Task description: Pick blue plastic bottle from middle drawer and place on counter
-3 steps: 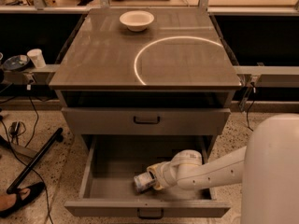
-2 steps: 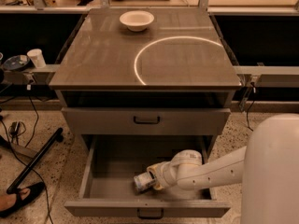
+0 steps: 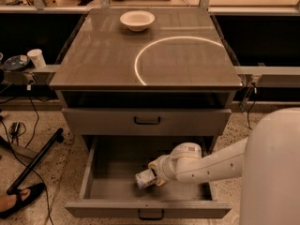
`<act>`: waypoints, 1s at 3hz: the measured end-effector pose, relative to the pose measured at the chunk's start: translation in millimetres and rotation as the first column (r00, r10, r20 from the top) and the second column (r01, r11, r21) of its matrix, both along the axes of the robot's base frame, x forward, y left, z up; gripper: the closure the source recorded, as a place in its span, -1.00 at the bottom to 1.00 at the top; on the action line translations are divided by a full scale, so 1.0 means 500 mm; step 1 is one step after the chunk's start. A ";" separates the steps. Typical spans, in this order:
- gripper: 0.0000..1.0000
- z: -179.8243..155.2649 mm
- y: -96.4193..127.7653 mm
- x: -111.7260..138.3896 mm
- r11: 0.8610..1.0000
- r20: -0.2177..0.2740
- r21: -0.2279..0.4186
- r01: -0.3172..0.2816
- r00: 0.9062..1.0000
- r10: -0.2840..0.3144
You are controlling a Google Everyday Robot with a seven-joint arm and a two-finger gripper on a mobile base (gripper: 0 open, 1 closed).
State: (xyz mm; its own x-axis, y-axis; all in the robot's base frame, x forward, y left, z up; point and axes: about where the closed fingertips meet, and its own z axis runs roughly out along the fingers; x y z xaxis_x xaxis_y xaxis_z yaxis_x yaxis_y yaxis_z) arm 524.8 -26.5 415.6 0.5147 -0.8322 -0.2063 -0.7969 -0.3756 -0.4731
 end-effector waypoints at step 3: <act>1.00 0.049 0.006 0.005 1.000 0.019 -0.011 -0.015 1.000 0.015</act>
Offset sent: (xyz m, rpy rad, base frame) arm 0.0070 -0.0022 0.0309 -0.0125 -0.0207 0.0125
